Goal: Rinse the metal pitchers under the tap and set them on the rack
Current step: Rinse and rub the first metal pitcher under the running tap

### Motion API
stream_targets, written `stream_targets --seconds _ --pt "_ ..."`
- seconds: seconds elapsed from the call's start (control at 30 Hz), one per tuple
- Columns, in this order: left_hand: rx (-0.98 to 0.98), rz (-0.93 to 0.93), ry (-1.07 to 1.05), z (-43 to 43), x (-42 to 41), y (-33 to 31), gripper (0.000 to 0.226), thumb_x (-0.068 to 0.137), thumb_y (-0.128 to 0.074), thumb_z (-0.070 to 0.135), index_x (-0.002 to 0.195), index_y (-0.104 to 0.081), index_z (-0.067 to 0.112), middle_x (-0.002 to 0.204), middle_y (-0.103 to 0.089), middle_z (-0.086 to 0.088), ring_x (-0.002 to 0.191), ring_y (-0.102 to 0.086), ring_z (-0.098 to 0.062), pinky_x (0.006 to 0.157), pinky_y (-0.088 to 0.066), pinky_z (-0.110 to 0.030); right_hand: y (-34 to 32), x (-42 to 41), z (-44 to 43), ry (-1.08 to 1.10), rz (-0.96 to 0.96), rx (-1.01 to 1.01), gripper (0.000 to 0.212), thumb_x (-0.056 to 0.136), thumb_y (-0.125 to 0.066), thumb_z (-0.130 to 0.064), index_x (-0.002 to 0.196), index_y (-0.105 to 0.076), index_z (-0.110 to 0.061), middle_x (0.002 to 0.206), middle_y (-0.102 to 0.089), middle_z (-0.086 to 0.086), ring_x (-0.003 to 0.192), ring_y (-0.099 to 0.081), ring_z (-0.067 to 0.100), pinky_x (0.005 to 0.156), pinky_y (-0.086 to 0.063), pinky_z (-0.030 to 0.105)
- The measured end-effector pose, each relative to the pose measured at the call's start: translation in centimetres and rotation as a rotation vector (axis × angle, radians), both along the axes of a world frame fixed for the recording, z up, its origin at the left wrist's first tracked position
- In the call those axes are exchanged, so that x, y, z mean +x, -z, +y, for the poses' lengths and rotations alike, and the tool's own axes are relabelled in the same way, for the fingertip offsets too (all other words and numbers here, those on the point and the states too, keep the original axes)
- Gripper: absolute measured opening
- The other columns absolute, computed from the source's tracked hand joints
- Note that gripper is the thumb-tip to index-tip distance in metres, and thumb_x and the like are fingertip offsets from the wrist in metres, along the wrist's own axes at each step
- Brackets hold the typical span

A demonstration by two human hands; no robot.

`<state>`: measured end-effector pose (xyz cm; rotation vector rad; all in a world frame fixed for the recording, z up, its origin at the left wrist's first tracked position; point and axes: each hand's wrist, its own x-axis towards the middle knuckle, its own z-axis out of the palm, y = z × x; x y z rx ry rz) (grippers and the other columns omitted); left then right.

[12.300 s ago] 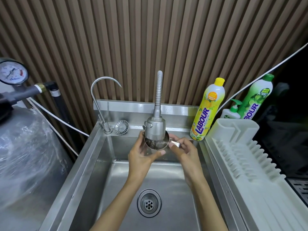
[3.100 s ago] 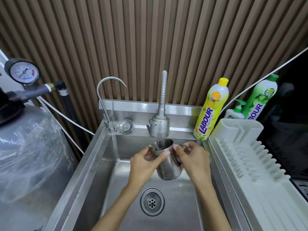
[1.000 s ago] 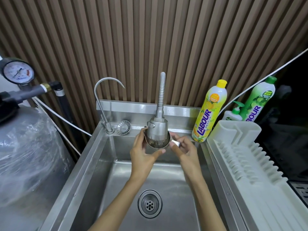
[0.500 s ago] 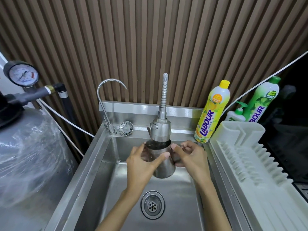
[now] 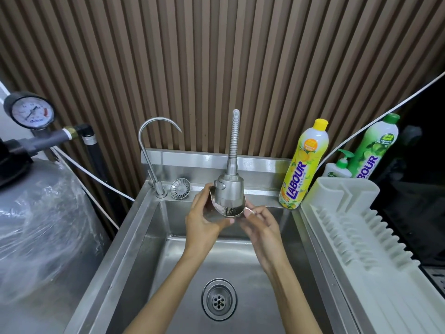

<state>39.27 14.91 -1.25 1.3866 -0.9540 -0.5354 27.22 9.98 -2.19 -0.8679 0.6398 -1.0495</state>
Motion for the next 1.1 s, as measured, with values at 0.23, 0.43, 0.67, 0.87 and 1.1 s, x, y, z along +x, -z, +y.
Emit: stream_targets --seconds 0.23,0.43,0.67,0.87,1.1 --pt "0.153 -0.206 -0.234 1.8 -1.3 -0.9 0.085 0.049 -0.089 0.039 0.125 -0.058 0.015 0.088 -0.045 0.006 0.088 -0.049 -0.009 0.073 -0.031 -0.006 -1.4 -1.1 0.4 0.021 0.321 -0.029 0.019 0.085 -0.064 -0.014 0.070 -0.056 -0.005 0.073 -0.068 0.015 0.074 -0.068 0.027 0.065 -0.060 0.042" --pt "0.155 0.045 -0.023 2.0 -2.1 1.3 0.049 0.050 -0.085 0.037 0.094 -0.067 0.031 0.093 -0.066 -0.002 0.077 -0.067 0.001 0.068 -0.049 -0.007 -3.4 -2.6 0.8 0.277 0.843 -0.401 0.028 0.073 -0.075 -0.027 0.060 -0.053 -0.018 0.069 -0.070 0.002 0.070 -0.066 0.021 0.067 -0.055 0.034" --pt "-0.003 0.237 0.030 -0.3 -1.9 1.9 0.075 0.056 -0.083 -0.006 0.120 -0.056 0.018 0.116 -0.066 -0.002 0.106 -0.063 -0.006 0.094 -0.048 -0.017 -2.8 -1.4 0.8 0.241 0.474 -0.363 0.025 0.083 -0.064 -0.002 0.068 -0.049 -0.014 0.102 -0.070 -0.011 0.098 -0.066 0.005 0.089 -0.048 0.019" --pt "-0.012 -0.110 -0.045 0.4 0.0 -0.5 0.082 0.049 -0.085 0.004 0.109 -0.046 0.044 0.107 -0.055 0.024 0.099 -0.052 0.016 0.083 -0.037 0.000 0.1 0.7 0.6 0.021 0.006 0.038 0.022 0.089 -0.053 0.001 0.070 -0.045 -0.006 0.103 -0.069 0.011 0.099 -0.065 0.026 0.087 -0.055 0.037" --pt "0.161 -0.162 -0.136 2.5 -0.3 -0.5 0.066 0.046 -0.087 0.039 0.105 -0.061 0.028 0.095 -0.058 0.013 0.087 -0.056 0.001 0.076 -0.037 0.001 -2.3 -0.8 1.2 0.011 0.416 -0.014 0.020 0.084 -0.066 -0.014 0.069 -0.055 -0.006 0.069 -0.069 0.011 0.065 -0.068 0.020 0.061 -0.060 0.036"
